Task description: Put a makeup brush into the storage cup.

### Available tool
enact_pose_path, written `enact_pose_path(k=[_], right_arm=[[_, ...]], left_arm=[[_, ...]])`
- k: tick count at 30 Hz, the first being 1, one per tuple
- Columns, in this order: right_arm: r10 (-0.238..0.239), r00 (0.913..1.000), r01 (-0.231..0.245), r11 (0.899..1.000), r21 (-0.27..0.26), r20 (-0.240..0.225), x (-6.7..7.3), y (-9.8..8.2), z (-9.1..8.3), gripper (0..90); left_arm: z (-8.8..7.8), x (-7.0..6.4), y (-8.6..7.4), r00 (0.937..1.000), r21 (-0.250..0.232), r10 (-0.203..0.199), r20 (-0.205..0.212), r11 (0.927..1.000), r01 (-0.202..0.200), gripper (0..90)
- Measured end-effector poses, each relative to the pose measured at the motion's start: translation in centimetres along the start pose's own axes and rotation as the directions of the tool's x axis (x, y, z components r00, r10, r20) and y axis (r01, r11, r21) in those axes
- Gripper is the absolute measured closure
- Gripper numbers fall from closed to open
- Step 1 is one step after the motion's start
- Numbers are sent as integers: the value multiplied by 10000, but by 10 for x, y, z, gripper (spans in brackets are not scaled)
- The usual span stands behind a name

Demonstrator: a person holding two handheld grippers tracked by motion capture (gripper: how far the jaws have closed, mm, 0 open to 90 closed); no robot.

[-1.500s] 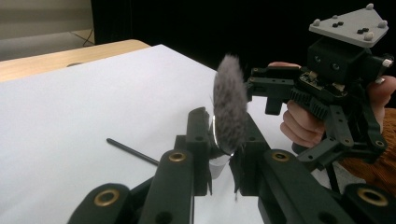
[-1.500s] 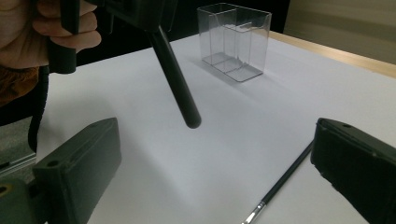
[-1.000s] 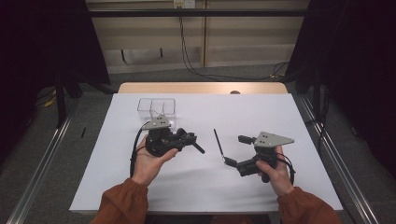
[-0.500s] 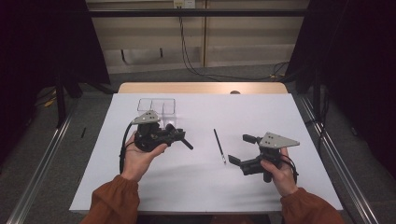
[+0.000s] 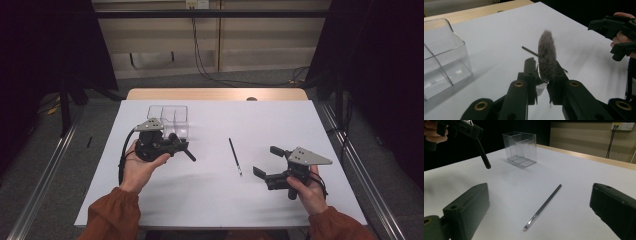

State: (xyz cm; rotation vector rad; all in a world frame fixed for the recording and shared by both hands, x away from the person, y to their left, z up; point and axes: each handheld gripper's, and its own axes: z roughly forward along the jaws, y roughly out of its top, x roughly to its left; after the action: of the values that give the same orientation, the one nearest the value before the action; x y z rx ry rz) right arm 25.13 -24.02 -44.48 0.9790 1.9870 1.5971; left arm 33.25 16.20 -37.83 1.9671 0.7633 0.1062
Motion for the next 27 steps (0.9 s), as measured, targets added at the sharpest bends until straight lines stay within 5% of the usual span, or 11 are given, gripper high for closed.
enact_pose_path(k=[11, 27], right_arm=[[393, 9974, -390, 9992, -54, 599, -8, -12, -23, 9], [411, 9926, -386, 9990, -234, 1146, -14, -20, -51, 10]], left_arm=[[-9, 11, 3, 9994, 228, -82, -341, 9997, 90, 795], [-27, 36, 26, 9928, -358, -187, -1181, 9993, 146, 795]])
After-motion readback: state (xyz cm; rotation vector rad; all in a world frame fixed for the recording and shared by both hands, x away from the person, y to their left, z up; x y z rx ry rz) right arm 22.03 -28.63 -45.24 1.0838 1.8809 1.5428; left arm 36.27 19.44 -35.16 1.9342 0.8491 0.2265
